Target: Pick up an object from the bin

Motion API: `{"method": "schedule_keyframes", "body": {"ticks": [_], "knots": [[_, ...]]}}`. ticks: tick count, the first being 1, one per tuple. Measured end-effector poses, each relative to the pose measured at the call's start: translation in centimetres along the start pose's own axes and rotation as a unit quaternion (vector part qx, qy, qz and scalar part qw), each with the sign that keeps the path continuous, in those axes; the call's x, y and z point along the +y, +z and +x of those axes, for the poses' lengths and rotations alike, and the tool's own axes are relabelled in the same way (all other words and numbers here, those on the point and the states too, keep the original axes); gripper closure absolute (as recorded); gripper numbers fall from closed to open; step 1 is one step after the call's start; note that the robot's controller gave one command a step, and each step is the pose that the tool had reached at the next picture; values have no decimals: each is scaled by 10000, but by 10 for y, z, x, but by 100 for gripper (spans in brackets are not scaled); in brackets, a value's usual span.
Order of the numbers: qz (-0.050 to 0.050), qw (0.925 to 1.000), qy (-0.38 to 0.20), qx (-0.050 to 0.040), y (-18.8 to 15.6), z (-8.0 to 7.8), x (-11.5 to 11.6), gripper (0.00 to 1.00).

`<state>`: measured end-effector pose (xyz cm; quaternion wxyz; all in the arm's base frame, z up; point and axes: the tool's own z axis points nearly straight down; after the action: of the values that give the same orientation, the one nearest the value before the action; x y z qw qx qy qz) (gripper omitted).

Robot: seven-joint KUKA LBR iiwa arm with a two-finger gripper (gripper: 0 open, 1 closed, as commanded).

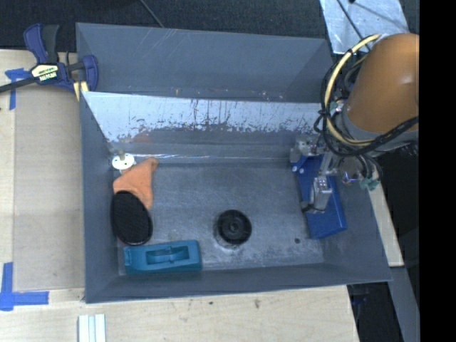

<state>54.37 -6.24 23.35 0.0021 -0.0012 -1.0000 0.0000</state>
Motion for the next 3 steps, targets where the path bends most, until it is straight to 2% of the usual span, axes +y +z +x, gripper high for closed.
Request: {"method": "schedule_keyframes", "body": {"ticks": [1,2,3], "knots": [[3,10000,-7,-41,-4,-2,0,0],[17,9996,-275,-74,22,-6,23,0],[-3,10000,-83,-38,61,-7,49,0]]}}
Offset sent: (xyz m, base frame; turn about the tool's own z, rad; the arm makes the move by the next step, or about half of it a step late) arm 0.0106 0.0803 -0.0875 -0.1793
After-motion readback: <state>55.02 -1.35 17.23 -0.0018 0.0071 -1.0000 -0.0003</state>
